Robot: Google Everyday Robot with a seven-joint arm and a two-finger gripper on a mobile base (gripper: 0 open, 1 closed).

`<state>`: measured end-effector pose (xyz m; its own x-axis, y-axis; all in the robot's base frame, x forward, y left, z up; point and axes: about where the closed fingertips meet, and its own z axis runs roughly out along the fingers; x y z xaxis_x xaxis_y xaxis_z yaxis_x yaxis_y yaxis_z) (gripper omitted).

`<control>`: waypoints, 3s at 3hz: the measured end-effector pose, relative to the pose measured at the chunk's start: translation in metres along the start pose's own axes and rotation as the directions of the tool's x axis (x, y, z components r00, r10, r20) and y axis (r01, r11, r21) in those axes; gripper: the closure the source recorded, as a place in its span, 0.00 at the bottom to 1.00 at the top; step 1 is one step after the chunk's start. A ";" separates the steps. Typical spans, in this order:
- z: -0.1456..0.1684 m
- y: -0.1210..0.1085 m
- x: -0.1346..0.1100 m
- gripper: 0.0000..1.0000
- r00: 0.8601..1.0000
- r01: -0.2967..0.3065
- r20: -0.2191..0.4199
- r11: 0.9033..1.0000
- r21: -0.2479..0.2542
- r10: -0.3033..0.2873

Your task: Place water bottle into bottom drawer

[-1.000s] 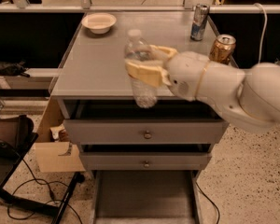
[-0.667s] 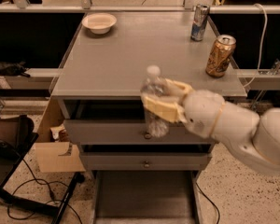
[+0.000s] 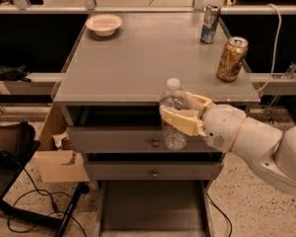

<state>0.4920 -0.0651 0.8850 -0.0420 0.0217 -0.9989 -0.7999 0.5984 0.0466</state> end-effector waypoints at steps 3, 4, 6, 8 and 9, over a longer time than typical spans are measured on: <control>-0.024 0.001 0.222 1.00 1.000 -0.023 0.003 0.978 -0.207 0.024; -0.024 0.001 0.222 1.00 1.000 -0.023 0.003 0.978 -0.207 0.024; 0.008 0.008 0.315 1.00 0.994 -0.106 -0.058 0.959 -0.263 0.094; 0.049 0.028 0.434 1.00 0.987 -0.143 0.017 0.927 -0.347 0.158; 0.064 0.040 0.474 1.00 0.978 -0.126 0.108 0.921 -0.369 0.177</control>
Offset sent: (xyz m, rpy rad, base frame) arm -0.0428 -0.0204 -0.2493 0.0430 -0.0044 0.2732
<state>0.4782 0.0202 0.4126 -0.1181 0.2134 -0.9698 -0.9523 0.2524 0.1715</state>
